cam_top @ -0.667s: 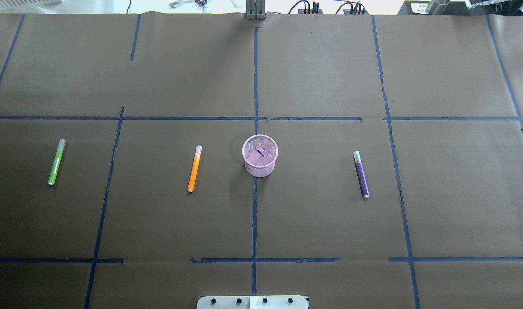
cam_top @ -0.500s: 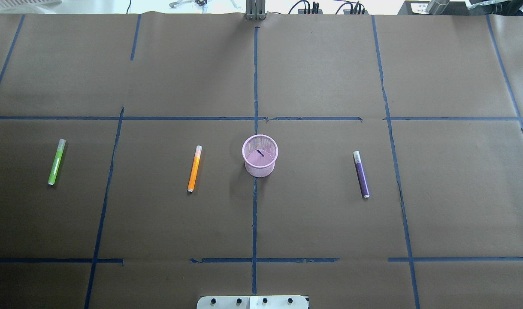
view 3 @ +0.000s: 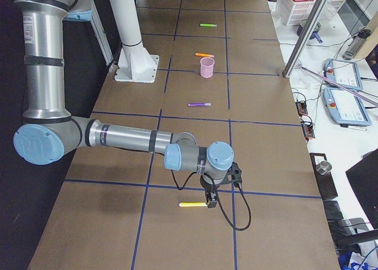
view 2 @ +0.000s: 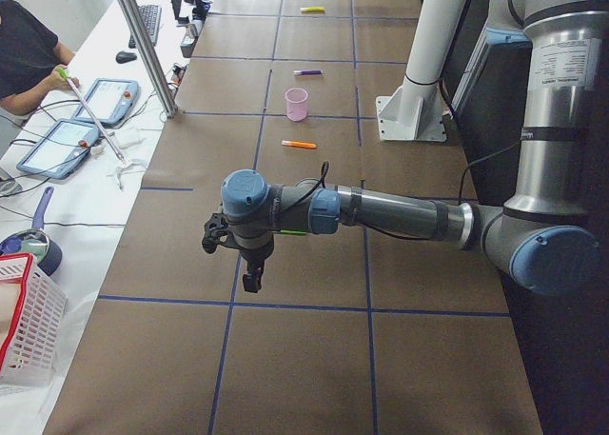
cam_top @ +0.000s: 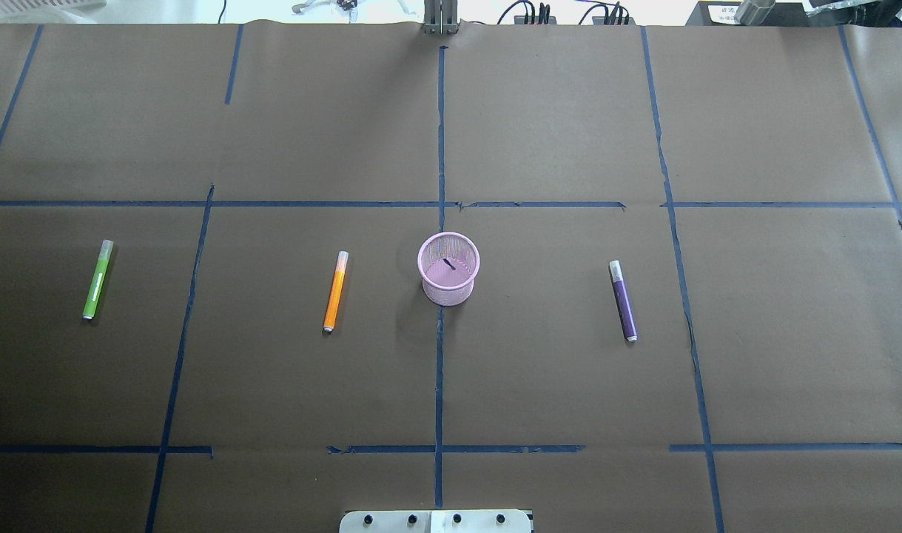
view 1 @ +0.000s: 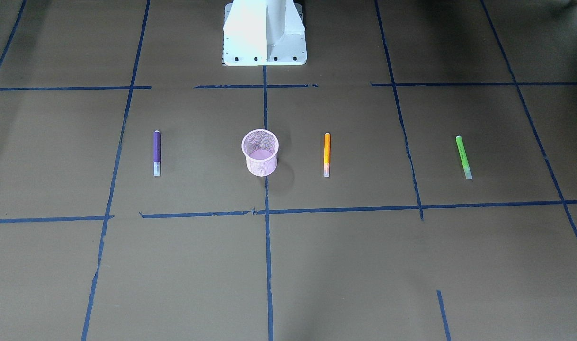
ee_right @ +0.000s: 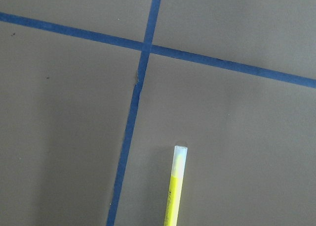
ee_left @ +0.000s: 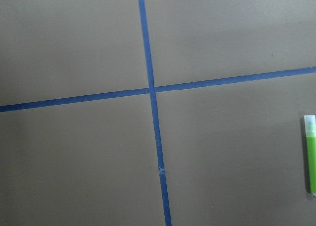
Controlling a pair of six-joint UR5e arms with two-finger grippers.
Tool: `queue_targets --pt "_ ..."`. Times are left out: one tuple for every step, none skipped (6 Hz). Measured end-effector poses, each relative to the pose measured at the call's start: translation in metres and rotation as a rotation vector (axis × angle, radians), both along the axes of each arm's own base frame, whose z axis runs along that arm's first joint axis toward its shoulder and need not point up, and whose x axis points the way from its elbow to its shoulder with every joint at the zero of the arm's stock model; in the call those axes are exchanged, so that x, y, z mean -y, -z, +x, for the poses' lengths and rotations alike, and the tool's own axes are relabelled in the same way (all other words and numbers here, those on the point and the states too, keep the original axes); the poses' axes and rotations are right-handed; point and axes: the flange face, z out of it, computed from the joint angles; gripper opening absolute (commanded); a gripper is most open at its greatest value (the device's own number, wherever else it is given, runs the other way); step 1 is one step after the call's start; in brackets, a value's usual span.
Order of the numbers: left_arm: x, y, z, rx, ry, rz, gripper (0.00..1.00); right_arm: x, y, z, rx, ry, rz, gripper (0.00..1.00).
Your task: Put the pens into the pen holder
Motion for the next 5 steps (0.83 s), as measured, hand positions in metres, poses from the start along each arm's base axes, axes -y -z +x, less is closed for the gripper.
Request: queue_targets --pt "-0.001 -0.001 0.0 -0.002 -0.001 0.0 1.0 -0.001 0.0 0.0 0.0 0.001 0.002 1.0" --pt "-0.006 -0.008 0.0 -0.003 -0.003 -0.005 1.0 -0.003 -0.001 0.0 0.0 0.002 0.015 1.0" --pt "-0.02 -0.02 0.001 -0.004 -0.004 -0.012 1.0 -0.007 -0.004 0.0 0.001 0.002 0.046 1.0" --pt "-0.031 -0.03 0.009 -0.006 -0.019 0.017 1.0 -0.012 -0.008 -0.001 0.003 0.001 0.074 1.0" --pt "-0.033 -0.03 0.024 -0.014 -0.035 0.044 1.0 -0.013 -0.009 -0.004 0.005 0.005 0.086 1.0"
